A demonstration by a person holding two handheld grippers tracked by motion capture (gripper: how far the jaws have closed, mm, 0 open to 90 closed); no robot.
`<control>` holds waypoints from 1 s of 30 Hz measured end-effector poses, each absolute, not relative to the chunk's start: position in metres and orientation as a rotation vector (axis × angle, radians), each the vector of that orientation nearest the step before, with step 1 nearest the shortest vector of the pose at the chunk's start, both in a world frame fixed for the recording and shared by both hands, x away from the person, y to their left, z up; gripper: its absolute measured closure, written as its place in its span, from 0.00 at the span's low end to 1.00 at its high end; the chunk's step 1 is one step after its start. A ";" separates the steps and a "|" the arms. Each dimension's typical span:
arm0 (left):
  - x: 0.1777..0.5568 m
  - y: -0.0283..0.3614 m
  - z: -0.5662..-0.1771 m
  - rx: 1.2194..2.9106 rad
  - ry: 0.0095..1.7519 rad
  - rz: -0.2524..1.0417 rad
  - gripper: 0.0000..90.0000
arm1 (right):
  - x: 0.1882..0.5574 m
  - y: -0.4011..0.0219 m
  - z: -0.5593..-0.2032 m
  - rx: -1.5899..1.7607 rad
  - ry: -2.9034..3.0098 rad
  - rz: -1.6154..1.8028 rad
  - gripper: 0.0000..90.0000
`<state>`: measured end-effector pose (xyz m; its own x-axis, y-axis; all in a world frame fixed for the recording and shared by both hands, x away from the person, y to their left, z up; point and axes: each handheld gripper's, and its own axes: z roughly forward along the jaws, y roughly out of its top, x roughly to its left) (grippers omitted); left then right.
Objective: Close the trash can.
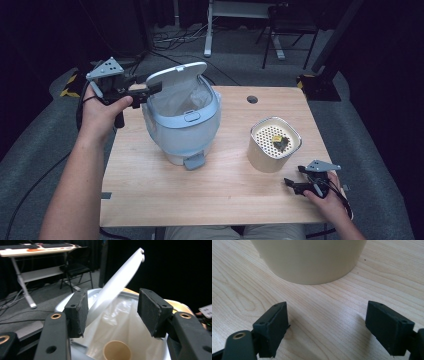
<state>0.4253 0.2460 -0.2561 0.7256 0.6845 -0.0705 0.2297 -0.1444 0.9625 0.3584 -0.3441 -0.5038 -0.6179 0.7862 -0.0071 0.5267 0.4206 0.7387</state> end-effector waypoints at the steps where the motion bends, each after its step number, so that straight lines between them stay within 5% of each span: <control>1: 0.424 0.245 -0.257 1.720 0.723 0.457 0.48 | 0.358 -0.344 -0.504 1.126 2.329 1.024 0.21; 14: 0.414 0.228 -0.264 1.870 0.645 0.478 0.43 | 0.358 -0.344 -0.504 1.126 2.329 1.024 0.21; 30: 0.414 0.207 -0.272 1.895 0.659 0.261 0.50 | 0.358 -0.344 -0.504 1.126 2.329 1.024 0.21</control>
<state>0.4137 0.2070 -0.2720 0.8237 0.5543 -0.1195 0.3225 -0.2846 0.9028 0.3584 -0.3441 -0.5038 -0.6188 0.7855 -0.0062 0.5263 0.4205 0.7390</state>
